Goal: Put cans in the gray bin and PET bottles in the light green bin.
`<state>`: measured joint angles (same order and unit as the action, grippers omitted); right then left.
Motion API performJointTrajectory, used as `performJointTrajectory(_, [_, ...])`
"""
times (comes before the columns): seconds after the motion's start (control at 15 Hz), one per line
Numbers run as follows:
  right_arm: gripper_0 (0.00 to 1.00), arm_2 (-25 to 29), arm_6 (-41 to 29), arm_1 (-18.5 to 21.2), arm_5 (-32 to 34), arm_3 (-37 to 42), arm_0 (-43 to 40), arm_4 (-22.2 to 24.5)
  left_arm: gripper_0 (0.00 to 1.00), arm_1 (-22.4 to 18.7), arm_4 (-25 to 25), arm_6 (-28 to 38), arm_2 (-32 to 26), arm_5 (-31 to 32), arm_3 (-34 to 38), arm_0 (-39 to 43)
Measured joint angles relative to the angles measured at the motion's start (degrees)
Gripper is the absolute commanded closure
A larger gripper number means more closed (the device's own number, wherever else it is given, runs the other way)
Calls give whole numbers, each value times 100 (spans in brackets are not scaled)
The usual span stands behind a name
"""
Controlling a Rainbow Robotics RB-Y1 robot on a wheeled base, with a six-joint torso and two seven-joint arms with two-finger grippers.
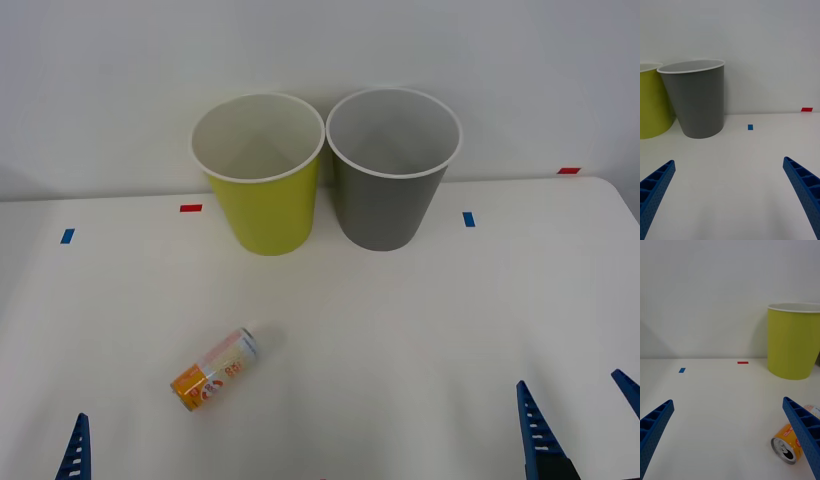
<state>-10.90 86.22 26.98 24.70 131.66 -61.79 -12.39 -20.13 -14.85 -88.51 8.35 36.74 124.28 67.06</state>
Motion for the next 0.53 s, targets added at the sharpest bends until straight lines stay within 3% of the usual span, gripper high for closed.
performJointTrajectory(0.53, [0, 0, 0, 0, 0, 0, 0, 0, 0, 0, 0, 0, 0, 0, 0, 0])
